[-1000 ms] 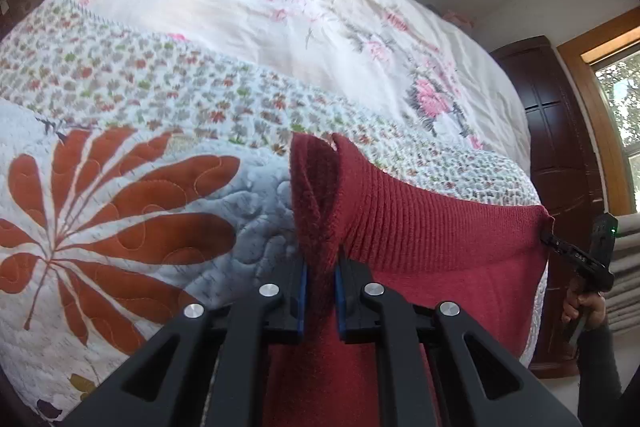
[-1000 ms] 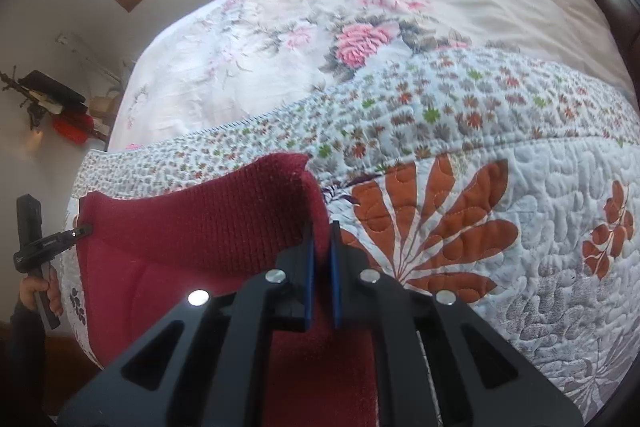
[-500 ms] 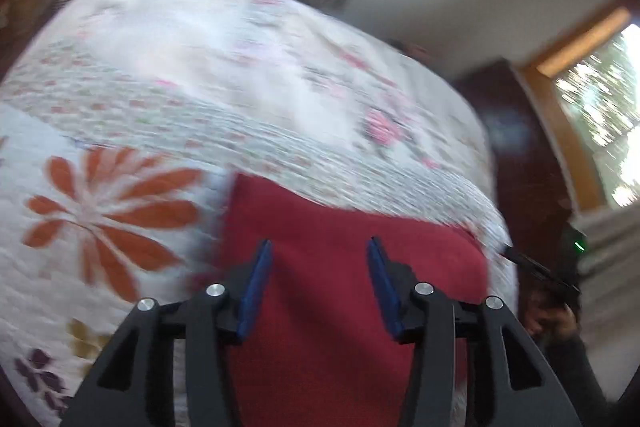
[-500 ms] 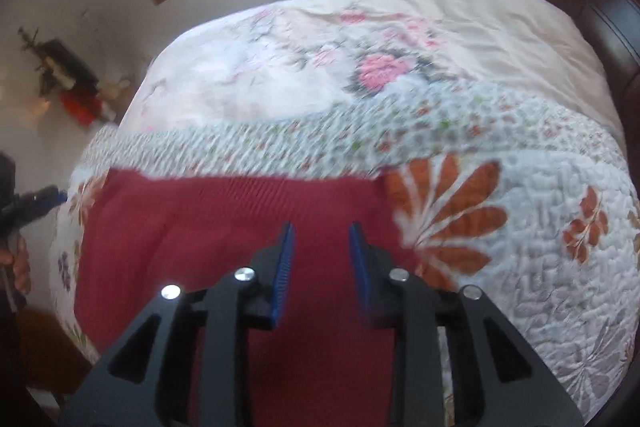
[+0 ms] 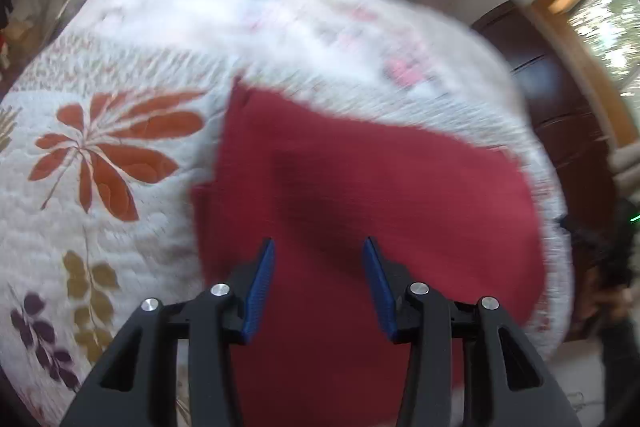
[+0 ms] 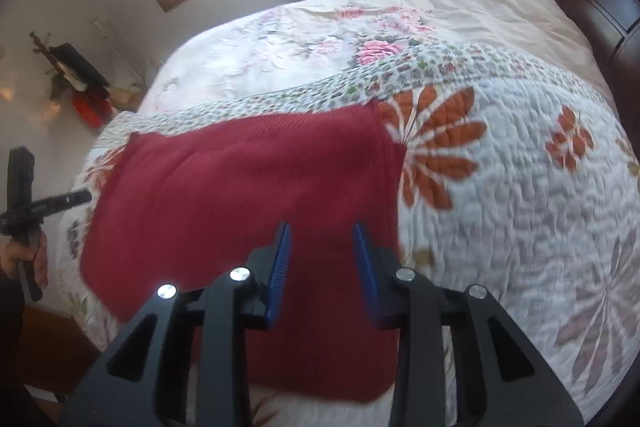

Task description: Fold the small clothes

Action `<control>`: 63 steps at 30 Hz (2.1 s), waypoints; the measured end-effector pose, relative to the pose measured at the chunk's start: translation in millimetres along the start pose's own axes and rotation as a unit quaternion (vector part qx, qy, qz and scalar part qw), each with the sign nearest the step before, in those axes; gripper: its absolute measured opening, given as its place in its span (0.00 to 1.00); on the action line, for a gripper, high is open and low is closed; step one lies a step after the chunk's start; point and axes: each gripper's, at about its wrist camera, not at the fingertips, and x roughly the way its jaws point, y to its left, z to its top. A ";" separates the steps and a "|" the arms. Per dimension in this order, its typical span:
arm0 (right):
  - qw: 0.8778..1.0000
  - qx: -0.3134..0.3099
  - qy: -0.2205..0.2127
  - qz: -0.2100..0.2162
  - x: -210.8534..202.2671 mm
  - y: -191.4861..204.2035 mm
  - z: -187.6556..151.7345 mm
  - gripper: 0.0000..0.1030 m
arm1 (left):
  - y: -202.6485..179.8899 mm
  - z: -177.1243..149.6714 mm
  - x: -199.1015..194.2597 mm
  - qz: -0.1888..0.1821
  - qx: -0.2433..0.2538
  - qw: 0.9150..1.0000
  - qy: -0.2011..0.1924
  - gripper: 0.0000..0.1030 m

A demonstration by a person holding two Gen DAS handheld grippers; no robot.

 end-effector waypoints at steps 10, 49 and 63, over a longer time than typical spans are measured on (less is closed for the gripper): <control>0.998 0.017 0.047 -0.037 24.8 -23.7 -59.0 0.33 | -28.1 -79.5 35.4 0.029 0.033 0.998 0.052 0.40; 0.694 -0.639 -0.031 -0.331 182.6 460.4 -178.1 0.67 | 179.4 22.1 93.2 -0.313 -0.282 0.889 0.179 0.92; 0.797 -0.519 -0.036 -0.306 137.7 459.7 -103.9 0.16 | 163.9 23.5 94.5 -0.355 -0.294 0.865 0.199 0.94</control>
